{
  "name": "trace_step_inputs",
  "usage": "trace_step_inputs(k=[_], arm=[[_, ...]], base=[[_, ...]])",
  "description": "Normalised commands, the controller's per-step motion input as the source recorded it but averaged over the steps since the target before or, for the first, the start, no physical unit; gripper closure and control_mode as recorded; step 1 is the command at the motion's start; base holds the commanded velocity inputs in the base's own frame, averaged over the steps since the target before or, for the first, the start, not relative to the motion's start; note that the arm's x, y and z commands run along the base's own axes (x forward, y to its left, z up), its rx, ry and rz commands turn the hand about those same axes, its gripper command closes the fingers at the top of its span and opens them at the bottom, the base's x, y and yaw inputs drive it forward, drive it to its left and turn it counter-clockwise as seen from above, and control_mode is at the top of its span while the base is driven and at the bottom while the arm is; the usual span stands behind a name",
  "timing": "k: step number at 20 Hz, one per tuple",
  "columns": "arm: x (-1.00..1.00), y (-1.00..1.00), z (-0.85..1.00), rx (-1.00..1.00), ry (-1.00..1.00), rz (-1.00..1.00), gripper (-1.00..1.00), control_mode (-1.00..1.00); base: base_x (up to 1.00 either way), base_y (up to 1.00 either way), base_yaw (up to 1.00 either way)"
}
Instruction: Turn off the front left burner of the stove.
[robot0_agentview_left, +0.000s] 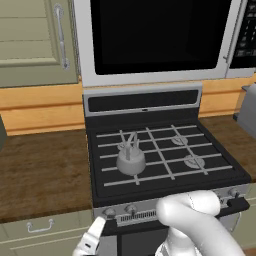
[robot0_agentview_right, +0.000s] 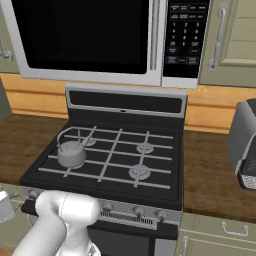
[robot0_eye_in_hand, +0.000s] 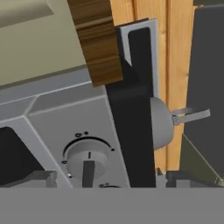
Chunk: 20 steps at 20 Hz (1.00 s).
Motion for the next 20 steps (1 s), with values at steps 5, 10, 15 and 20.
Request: trace_step_inputs(k=[5, 10, 15, 20], arm=[[0.00, -0.29, -0.22, 0.11, -0.02, 0.00, -1.00, -1.00], [0.10, -0.41, -0.04, 0.11, 0.01, 0.00, -1.00, -1.00], [0.34, -0.09, 0.00, 0.03, 0.07, 0.01, -1.00, -1.00], [0.09, 0.00, -0.19, -0.07, 0.19, 0.22, -1.00, -1.00]], base=[[0.00, 0.00, 0.00], [0.00, 0.00, 0.00], [0.00, 0.00, 0.00], [0.00, 0.00, 0.00]])
